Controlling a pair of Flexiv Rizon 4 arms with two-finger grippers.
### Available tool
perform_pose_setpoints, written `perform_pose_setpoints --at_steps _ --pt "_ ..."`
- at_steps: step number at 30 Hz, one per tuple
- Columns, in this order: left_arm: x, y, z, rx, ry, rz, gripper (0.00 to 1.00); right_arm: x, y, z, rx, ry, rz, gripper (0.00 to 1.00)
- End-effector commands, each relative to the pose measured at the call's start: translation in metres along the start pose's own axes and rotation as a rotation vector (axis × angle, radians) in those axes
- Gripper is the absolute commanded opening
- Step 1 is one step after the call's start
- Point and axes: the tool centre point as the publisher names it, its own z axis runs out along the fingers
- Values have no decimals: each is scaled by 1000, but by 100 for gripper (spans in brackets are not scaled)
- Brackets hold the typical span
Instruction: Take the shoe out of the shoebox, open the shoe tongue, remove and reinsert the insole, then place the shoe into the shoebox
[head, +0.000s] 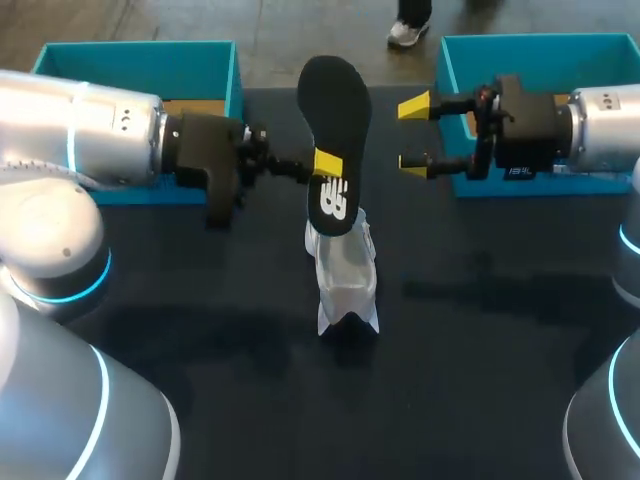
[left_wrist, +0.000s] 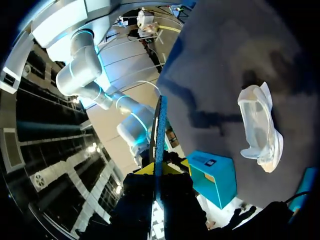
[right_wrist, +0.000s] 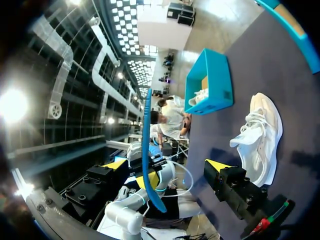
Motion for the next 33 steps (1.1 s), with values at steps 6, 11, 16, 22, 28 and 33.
perform_pose_setpoints --at_steps 6,11,16,22,28,33 --pt "10 -12 21 -27 -22 -7 0 7 0 14 41 12 -5 100" --pt "15 -11 32 -54 -29 -6 0 9 -3 24 71 24 -3 100" --pt "15 -11 39 -56 -39 -14 0 7 -6 32 96 38 10 97" --pt "14 -10 43 -51 -48 -14 0 3 -7 31 98 40 18 44" --pt "14 -10 42 -46 -44 -15 0 2 -8 33 102 43 22 18" --pt "14 -10 41 -46 -44 -13 0 2 -8 35 110 47 22 0"
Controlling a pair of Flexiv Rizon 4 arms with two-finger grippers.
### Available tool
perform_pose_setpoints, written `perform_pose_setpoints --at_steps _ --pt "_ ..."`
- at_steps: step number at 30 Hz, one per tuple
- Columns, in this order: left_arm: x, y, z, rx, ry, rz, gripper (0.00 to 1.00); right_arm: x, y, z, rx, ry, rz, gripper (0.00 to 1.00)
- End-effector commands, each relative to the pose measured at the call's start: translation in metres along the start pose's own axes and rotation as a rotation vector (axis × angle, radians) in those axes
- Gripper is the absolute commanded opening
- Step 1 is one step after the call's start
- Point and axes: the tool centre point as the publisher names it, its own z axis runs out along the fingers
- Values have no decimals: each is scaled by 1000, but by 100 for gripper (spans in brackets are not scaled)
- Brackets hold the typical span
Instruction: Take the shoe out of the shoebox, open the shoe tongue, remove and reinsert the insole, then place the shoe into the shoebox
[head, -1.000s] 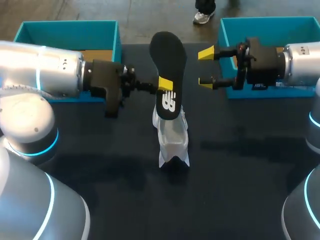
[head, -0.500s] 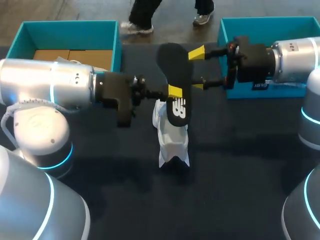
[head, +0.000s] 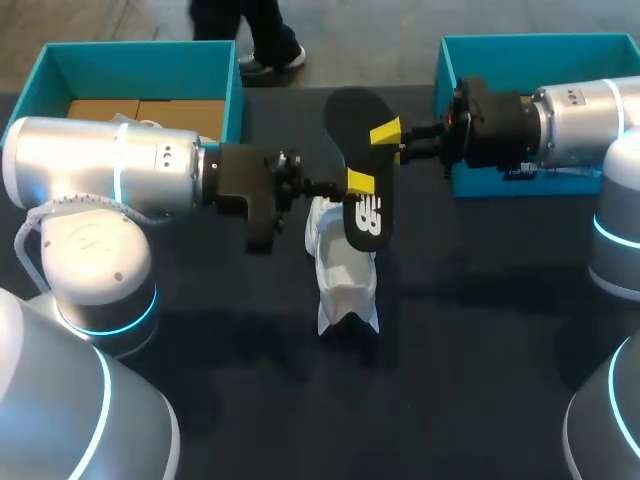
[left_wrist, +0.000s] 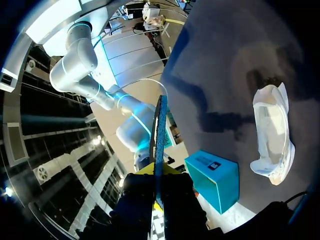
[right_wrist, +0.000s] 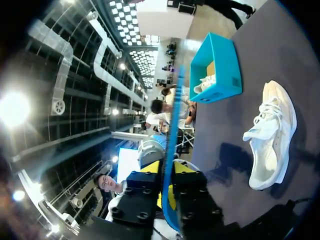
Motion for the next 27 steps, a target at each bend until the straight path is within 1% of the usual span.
perform_pose_setpoints --at_steps 1,5,6,7,8,14,22,26,27 --pt "0 0 1 0 -4 4 0 -2 1 2 7 2 1 0" --pt "0 1 1 6 -6 -3 0 -1 1 3 17 2 -2 0" --pt "-1 1 2 9 -6 -5 20 0 1 3 16 1 -2 0" --pt "-1 1 2 9 -5 -2 64 0 1 2 16 -1 -2 0" --pt "-2 0 1 7 -3 -8 100 -1 1 1 13 -5 -1 0" --pt "-5 0 -9 12 25 -22 100 -5 3 -2 9 -21 8 0" --pt "-7 2 -32 31 111 -58 100 -17 5 -5 7 -57 40 0" --pt "-11 5 -42 64 172 -90 100 -21 7 -6 4 -68 46 0" --pt "-12 5 -45 89 204 -101 100 -23 7 -6 1 -76 51 0"
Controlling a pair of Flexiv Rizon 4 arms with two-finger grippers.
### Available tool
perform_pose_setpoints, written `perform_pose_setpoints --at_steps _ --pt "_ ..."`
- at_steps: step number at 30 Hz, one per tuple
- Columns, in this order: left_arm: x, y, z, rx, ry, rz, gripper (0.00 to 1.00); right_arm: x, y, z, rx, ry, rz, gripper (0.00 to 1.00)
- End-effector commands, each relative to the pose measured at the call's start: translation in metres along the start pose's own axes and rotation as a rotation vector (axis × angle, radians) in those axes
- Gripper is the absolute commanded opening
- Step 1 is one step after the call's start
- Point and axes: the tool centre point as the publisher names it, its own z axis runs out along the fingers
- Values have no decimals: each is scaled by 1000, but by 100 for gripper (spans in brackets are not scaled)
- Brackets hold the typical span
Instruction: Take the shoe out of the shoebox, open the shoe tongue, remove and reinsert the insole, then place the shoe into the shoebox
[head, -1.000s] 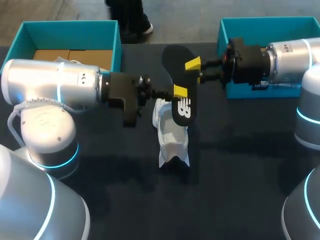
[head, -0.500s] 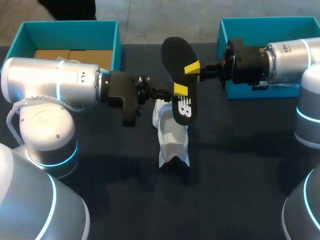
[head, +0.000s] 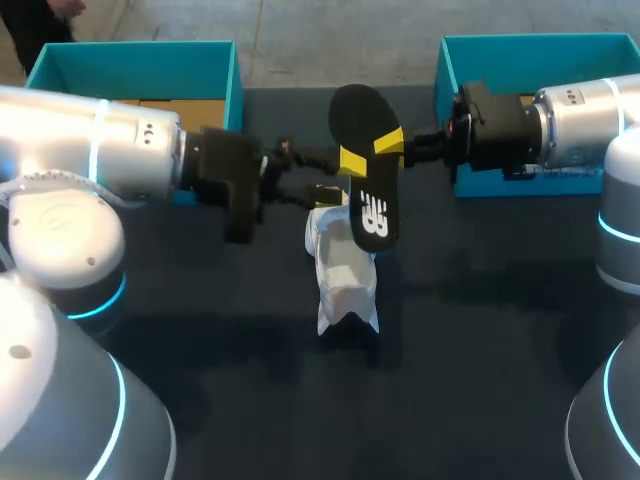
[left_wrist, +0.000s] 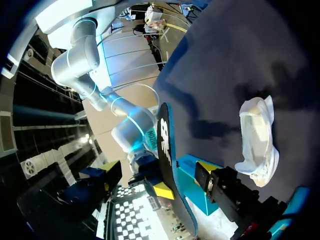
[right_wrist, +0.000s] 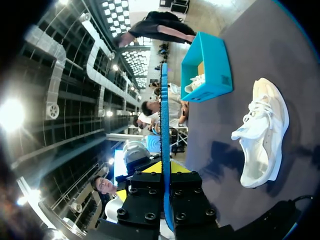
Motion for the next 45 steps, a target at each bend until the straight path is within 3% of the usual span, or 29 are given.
perform_pose_setpoints --at_steps 1,17,27,37,45 --pt "-10 3 -23 63 114 -23 100 -4 2 0 -1 -21 8 0" --pt "-27 16 -40 138 429 -216 100 -18 -3 5 2 -81 28 0" --pt "-28 29 -49 234 679 -301 100 -22 -6 8 -19 -68 32 0" --pt "-32 39 -54 330 838 -303 100 -23 -4 11 -10 -56 28 0" --pt "-30 55 -51 327 940 -266 100 -24 -2 13 -4 -51 26 0"
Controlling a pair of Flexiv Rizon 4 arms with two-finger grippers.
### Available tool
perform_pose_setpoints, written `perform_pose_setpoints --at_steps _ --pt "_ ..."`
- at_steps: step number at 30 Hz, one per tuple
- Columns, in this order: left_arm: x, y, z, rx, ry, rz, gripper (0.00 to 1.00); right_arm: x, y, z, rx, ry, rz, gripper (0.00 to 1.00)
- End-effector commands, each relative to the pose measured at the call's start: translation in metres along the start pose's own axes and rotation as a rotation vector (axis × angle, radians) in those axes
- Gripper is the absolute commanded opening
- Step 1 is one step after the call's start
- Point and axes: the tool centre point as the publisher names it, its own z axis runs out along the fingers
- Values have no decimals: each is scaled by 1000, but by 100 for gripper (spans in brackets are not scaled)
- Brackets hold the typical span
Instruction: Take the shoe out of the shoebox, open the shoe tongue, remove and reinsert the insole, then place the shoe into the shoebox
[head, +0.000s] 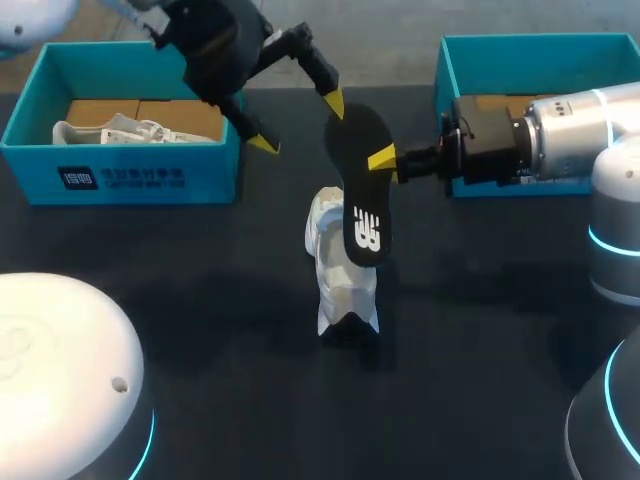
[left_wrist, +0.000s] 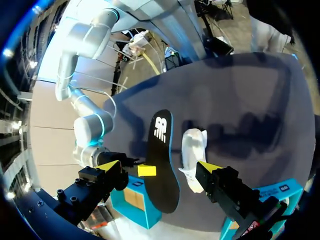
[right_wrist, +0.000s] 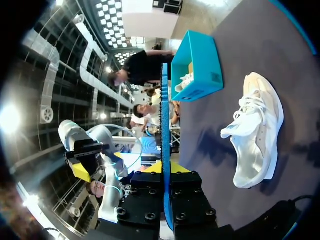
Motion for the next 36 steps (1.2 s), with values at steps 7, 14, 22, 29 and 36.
perform_pose_setpoints --at_steps 7,14,22,29,36 --pt "-15 26 10 -4 338 -6 100 -5 4 3 1 10 0 0" --pt "-19 37 20 -10 382 -3 100 -9 6 3 -6 12 3 0" --pt "-21 43 24 -21 384 5 100 -6 9 1 -12 4 0 0" --pt "-29 48 27 -27 360 12 100 -8 10 -4 -23 2 -1 0" --pt "-29 49 28 -34 355 16 100 -9 9 -8 -25 -2 1 0"
